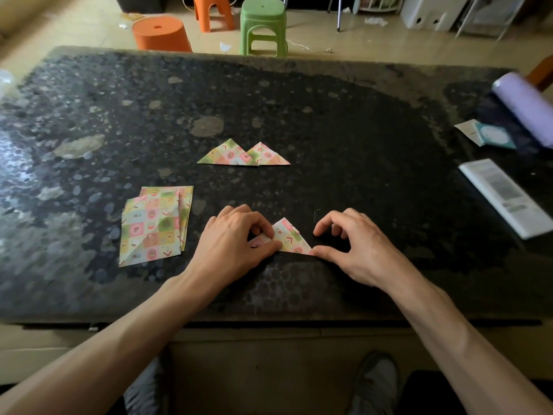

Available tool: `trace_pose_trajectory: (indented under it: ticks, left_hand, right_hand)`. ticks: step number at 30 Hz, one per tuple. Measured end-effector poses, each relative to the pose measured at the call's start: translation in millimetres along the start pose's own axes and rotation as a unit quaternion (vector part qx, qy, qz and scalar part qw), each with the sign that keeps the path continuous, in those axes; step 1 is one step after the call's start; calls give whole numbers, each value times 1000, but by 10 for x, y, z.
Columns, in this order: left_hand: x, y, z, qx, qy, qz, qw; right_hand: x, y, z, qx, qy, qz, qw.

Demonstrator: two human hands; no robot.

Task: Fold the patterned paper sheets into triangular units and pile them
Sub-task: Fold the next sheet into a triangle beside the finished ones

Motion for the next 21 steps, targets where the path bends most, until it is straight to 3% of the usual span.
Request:
trace_pose_trajectory:
  ticks: [6,13,17,21]
  left_hand:
    - [-20,-3,48,32,-1,-18,999]
    - [-125,-42,181,214,92,-75,970]
    - [-159,-85,291,266,113,-56,956]
    - [-168,-161,331,329,145,-17,933]
  right_hand:
    - [-10,-5,-13,-16,1,-29,999]
    - [-15,22,2,-6,26,-54,998]
    - [-21,6,-44,-12,33,-45,998]
    - [13,-49,-239,-81,53,-16,995]
Point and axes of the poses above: each hand's wrist, its own y-axis towards the middle knuckle, its own x-axis out of the palm, z = x × y, the point moved 8 cm from there along y, towards the middle knuckle, and after that the axes turned 3 degrees about z, right-handed, at the moved point
